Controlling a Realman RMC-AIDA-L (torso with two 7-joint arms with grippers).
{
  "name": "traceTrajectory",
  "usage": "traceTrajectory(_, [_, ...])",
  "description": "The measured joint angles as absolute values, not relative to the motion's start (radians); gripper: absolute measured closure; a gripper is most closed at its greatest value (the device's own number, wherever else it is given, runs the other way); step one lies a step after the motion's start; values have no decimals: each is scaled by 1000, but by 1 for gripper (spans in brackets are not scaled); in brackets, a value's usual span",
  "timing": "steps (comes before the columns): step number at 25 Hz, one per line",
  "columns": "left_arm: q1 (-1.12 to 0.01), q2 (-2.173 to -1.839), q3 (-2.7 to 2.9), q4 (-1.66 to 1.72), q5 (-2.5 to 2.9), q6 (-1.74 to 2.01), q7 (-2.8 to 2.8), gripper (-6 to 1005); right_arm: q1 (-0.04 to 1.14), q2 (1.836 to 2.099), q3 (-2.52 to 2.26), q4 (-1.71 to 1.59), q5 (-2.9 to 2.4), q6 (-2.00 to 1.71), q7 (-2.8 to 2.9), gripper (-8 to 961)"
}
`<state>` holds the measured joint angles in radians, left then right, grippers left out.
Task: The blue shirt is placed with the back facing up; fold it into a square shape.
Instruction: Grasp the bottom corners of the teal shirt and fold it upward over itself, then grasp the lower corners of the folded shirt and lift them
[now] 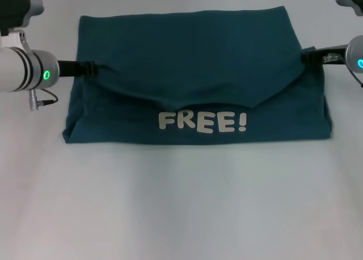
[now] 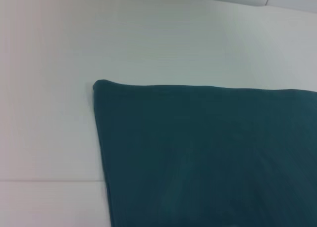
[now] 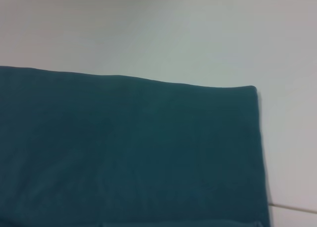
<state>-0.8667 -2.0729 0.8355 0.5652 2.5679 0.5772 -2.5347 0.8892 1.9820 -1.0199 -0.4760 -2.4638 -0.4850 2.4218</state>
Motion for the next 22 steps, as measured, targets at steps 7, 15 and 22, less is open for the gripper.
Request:
traceTrajectory(7, [-802,-2092,819,638,2564,586,-2606,747,862,1971,-963,-487,-2462,-526,2428,613])
traceTrajectory(15, [-628,-2147,816,857,2424,668,-2651,262,748,1952,-749,-583,-2276,-806,2343,281])
traceTrajectory(22, [-538,-2095,804,833,2194,839,-2632,249,573,1947,-667,-616,-1977,-1119,2241,101])
